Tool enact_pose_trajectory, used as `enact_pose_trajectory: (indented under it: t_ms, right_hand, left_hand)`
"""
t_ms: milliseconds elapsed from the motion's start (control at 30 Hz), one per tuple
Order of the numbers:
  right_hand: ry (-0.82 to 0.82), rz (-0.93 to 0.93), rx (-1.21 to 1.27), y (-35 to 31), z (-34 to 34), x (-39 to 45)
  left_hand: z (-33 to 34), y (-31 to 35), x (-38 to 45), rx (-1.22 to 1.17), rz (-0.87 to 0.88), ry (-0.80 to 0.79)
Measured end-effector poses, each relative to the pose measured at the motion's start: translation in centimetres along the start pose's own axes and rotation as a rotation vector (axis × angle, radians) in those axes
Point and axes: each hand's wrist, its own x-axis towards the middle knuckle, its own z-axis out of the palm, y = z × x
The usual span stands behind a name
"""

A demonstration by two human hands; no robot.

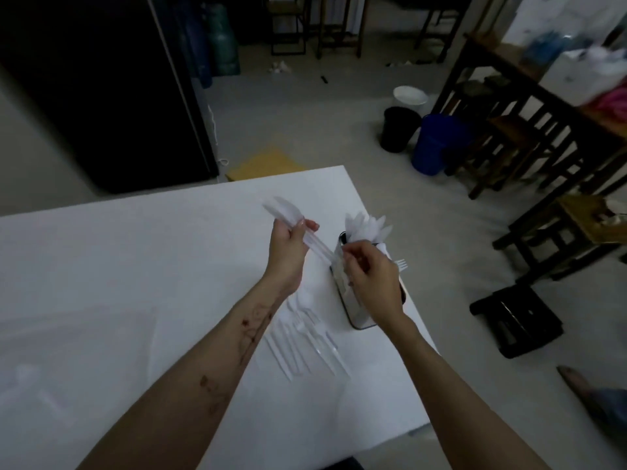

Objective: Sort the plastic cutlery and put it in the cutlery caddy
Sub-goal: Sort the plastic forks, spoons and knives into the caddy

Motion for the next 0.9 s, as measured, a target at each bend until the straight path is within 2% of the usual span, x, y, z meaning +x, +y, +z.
enact_pose_trajectory:
  t_ms: [133,267,433,633,800,900]
  right_hand:
    - [0.020,0.022,0.035,0.3,-2.6,3.3]
    - [-0.031,0.033,0.035,1.4,-2.9,5.1]
    - [-0.068,0.011,-0.030,3.2,-2.6,6.2]
    - [-0.055,-0.007,-0.006,4.2,-2.9,6.6]
    - [-0.073,-0.013,-0.004,4.8,-2.8,6.5]
    - [-0.069,-0.032,-0.025,4.8,-2.6,6.1]
  left_hand:
    - [4.2,-0.2,3.2,0.203,0.094,0.048]
    - [6.1,-1.5,4.4,0.264,0.095,0.071]
    - [7.0,-3.7,3.8,0.364,0.112,0.066]
    - [7.2,-5.4,3.5,0.522,0.114,-0.040]
    - [7.3,-7.1,3.3,0.808,0.197,0.017]
    - [7.0,-6.9,2.8,0.908,0.237,-0.008]
